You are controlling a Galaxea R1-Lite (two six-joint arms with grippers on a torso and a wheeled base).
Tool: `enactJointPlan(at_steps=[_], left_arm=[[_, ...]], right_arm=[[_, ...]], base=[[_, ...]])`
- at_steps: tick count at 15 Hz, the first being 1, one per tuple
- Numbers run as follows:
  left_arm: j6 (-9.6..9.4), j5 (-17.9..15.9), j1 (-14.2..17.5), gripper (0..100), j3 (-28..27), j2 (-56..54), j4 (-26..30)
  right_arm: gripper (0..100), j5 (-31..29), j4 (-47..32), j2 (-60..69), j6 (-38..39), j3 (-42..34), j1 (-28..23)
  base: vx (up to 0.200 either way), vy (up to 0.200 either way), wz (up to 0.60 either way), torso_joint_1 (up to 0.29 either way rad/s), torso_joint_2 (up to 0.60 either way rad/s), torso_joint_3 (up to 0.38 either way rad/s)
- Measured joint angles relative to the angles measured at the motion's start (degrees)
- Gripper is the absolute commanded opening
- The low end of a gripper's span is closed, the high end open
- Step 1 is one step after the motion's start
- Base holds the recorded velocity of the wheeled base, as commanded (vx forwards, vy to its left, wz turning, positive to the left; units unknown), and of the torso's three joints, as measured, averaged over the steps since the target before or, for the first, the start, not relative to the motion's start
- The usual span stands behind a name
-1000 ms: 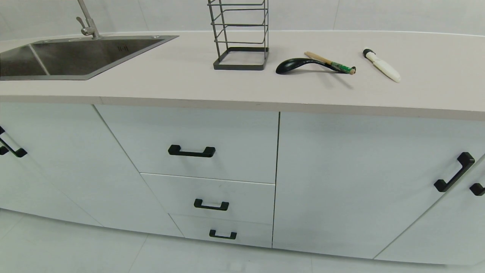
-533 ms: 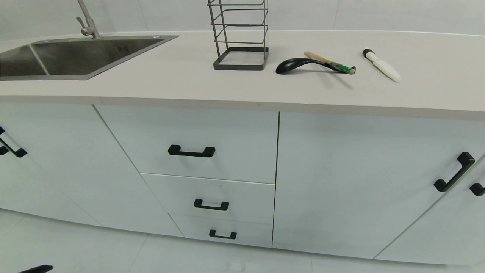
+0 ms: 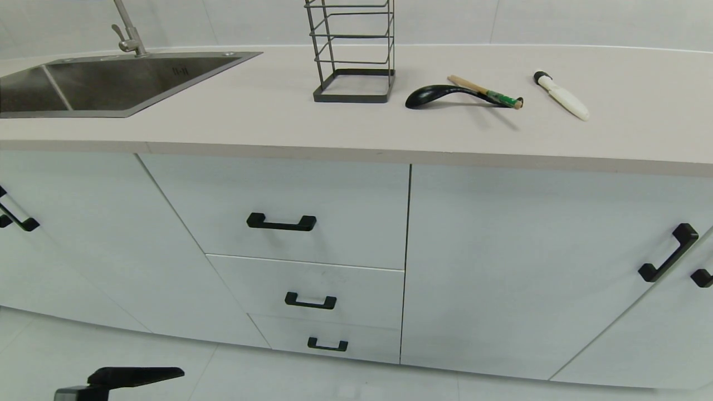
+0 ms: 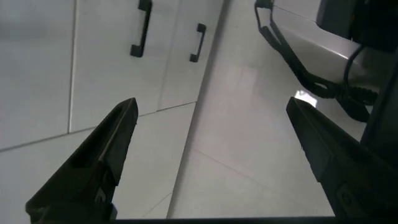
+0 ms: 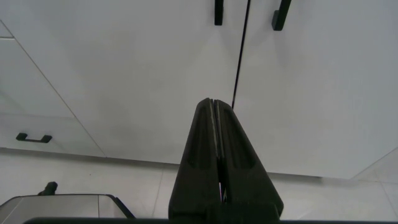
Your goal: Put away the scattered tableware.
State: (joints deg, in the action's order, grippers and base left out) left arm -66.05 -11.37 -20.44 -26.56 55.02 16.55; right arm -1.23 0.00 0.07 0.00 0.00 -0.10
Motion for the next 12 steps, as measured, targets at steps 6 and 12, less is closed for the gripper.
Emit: enactJointPlan(at_steps=[6,12], left_arm=[[2.41,1.67,-2.40,100,1.01,14.58,-5.97],[2.58,4.64,-5.24,100,0.30,27.89,-13.56]], right_arm=[[0,0.01,0.00,0.00,0.00,0.00,0.00],[0,0.00,0.00,0.00,0.00,0.00,0.00]], base=[[0.000,0.000,0.00,0.000,0.00,0.000],[0.000,0.000,0.00,0.000,0.00,0.000]])
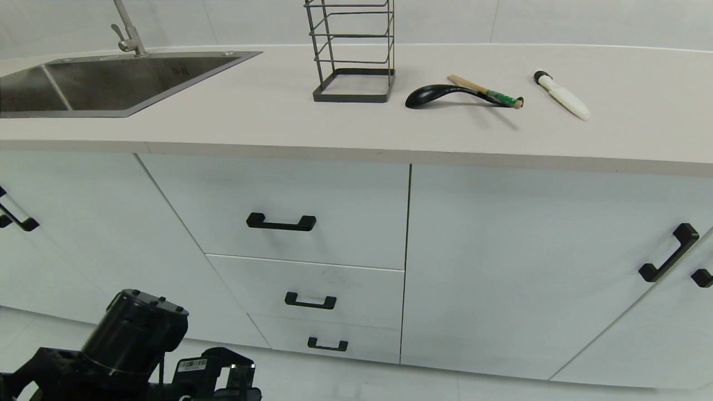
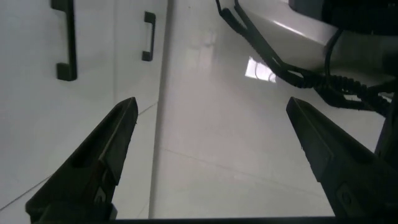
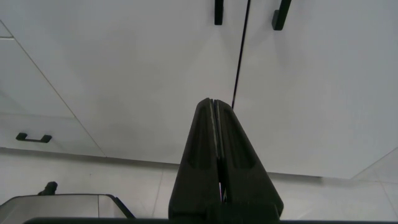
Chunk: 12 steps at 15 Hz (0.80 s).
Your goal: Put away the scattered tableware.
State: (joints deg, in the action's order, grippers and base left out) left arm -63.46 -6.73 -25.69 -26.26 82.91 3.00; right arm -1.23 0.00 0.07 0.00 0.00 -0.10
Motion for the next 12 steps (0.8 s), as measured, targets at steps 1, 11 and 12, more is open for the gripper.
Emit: enactJointPlan(at_steps=[1,11,12], left_arm=[[0.02,0.35,-0.16,100,-0.04,1.00,-1.12],[-0.04,1.91,-0.22,100,-0.67,14.86,-19.09],[0.05,2.05,-0.27,100,-1.18,16.26,-21.09]], right_arm=[[0,0.00,0.00,0.00,0.00,0.00,0.00],[0,0.01,0.00,0.00,0.00,0.00,0.00],[0,0.01,0.00,0.00,0.00,0.00,0.00]], base=[[0.000,0.000,0.00,0.000,0.00,0.000],[0.000,0.000,0.00,0.000,0.00,0.000],[0.000,0.000,0.00,0.000,0.00,0.000]])
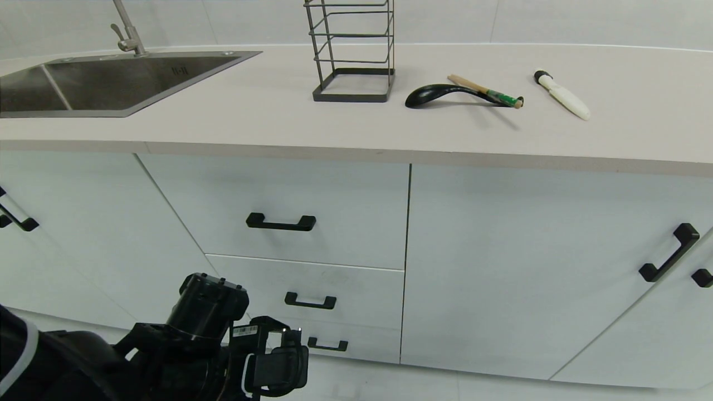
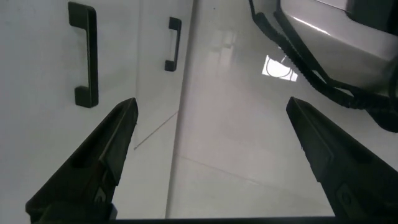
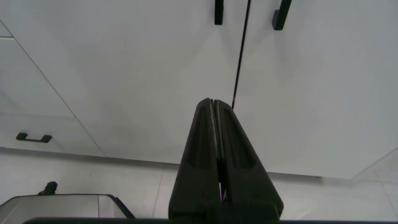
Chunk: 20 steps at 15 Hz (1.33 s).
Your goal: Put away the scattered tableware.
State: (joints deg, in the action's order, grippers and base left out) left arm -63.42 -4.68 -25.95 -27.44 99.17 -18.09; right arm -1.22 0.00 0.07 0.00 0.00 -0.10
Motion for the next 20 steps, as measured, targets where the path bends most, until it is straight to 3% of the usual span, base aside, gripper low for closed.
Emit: enactJointPlan(at_steps=[6,15,20], left_arm=[[-0.11,0.89,0.11,100,-0.95,4.06,-1.80],[0.52,6.89,0.18,100,-1.50,12.61,-20.42],[0.39,7.50,0.29,100,-1.83,16.07,-21.72]], right_arm=[[0,-0.01,0.00,0.00,0.00,0.00,0.00],[0,0.00,0.00,0.00,0.00,0.00,0.00],[0,0.00,0.00,0.00,0.00,0.00,0.00]], base=[[0.000,0.000,0.00,0.000,0.00,0.000],[0.000,0.000,0.00,0.000,0.00,0.000],[0.000,0.000,0.00,0.000,0.00,0.000]])
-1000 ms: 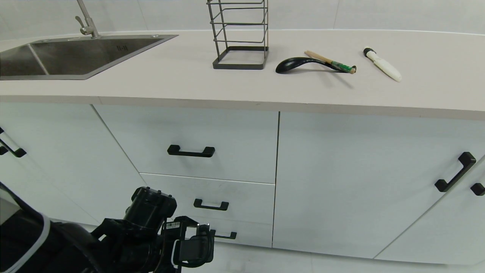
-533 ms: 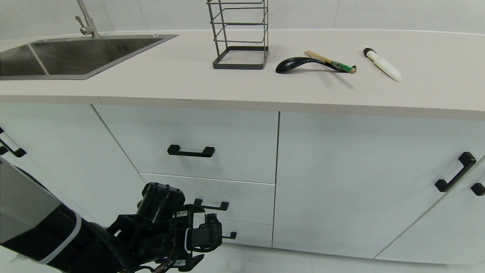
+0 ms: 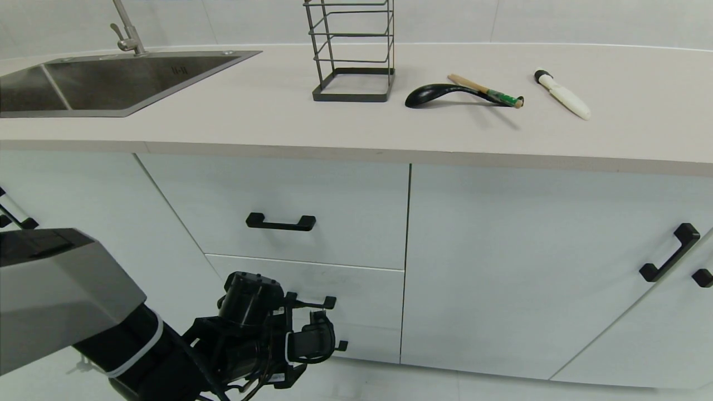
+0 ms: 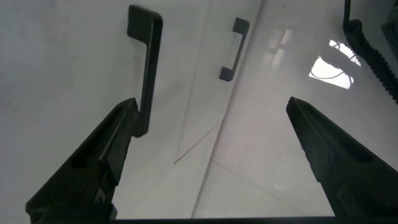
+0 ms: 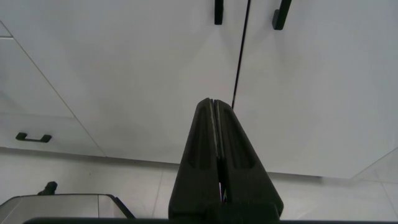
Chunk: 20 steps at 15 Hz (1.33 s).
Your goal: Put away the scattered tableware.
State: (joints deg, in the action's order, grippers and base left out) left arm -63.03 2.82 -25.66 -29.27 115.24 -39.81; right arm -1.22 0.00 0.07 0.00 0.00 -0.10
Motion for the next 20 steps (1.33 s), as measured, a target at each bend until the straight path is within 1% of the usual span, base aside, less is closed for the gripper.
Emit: enactJointPlan(at_steps=[4,11,13,15,20], left_arm=[[-0.33,-0.24,0.28,100,-3.86,2.66,-0.01],[-0.26,-0.46,0.52,100,-6.40,6.64,-0.15],[-0.28,-0.41,0.61,100,-7.22,7.72,-2.17],[-0.23,-0.48,0.63,100,-7.35,8.79,-3.35],[-0.20,-0.57,0.63,100,-5.86,10.15,-4.02]], right_arm=[[0,0.00,0.00,0.00,0.00,0.00,0.02],[0,-0.01,0.00,0.00,0.00,0.00,0.00],[0,0.00,0.00,0.00,0.00,0.00,0.00],[0,-0.01,0.00,-0.02,0.00,0.00,0.00],[0,0.00,0.00,0.00,0.00,0.00,0.00]], base=[[0.000,0.000,0.00,0.000,0.00,0.000],[0.000,0.000,0.00,0.000,0.00,0.000],[0.000,0.000,0.00,0.000,0.00,0.000],[0.000,0.000,0.00,0.000,0.00,0.000],[0.000,0.000,0.00,0.000,0.00,0.000]])
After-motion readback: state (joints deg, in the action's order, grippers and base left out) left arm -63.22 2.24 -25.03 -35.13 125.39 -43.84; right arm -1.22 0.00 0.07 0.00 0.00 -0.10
